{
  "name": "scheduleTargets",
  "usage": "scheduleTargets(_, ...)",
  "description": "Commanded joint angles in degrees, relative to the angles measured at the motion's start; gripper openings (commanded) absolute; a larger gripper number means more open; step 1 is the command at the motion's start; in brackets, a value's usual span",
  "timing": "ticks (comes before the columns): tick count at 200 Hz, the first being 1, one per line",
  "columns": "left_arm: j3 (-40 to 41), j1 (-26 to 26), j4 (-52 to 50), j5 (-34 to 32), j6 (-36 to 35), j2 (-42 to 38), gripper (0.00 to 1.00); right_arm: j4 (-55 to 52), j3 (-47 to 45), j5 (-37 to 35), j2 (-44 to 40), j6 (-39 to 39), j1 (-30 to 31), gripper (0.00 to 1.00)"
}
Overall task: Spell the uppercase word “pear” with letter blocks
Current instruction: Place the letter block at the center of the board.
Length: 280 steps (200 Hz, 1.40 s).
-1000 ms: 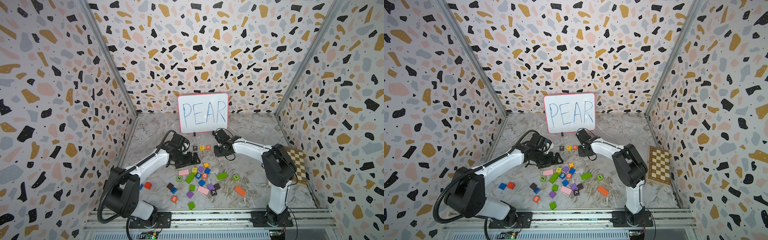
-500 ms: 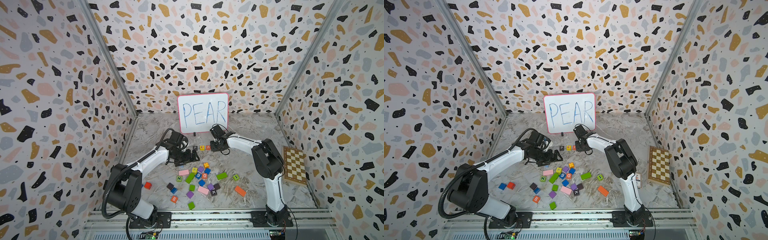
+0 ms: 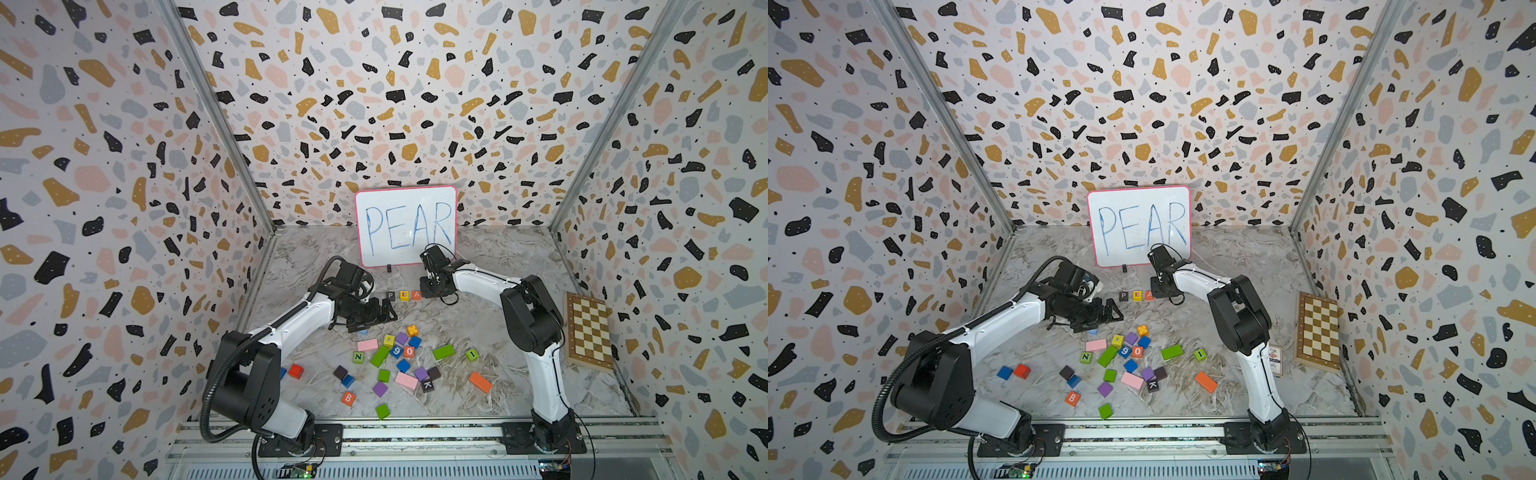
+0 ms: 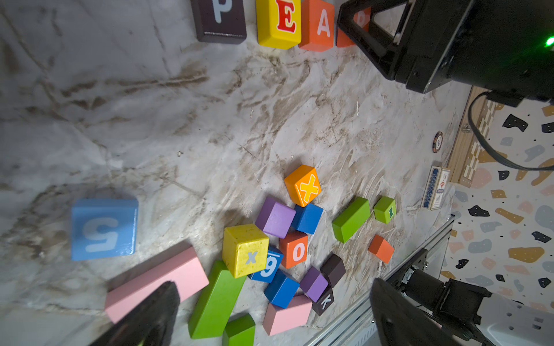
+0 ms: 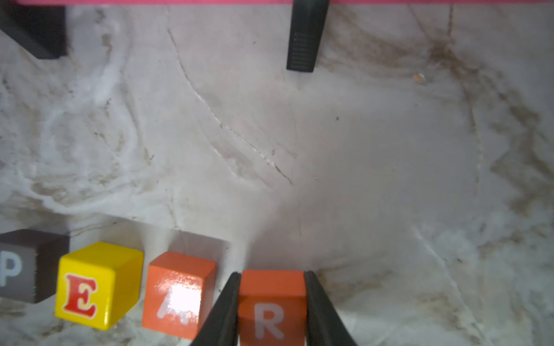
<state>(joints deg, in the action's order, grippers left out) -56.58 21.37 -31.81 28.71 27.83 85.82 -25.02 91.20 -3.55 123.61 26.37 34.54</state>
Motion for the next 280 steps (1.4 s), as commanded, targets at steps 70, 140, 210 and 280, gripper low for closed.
scheduleTargets(70,0.9,-0.4,-0.7,1.0,-0.8,-1.4,0.99,-3.2,1.9,1.8,-0.6,0.5,-0.1,0.31)
scheduleTargets(140,1.2,-0.4,-0.6,1.1,-0.8,-1.9,0.99,-3.6,2.8,1.5,-0.1,0.5,-0.1,0.35)
scheduleTargets(210,1.2,-0.4,-0.5,1.1,-0.7,-2.0,0.99,-4.0,3.5,1.2,0.2,0.6,-0.1,0.37)
scheduleTargets(280,1.2,-0.4,-0.4,1.1,-0.6,-2.3,0.99,-4.0,3.7,1.3,0.2,0.6,-0.2,0.39)
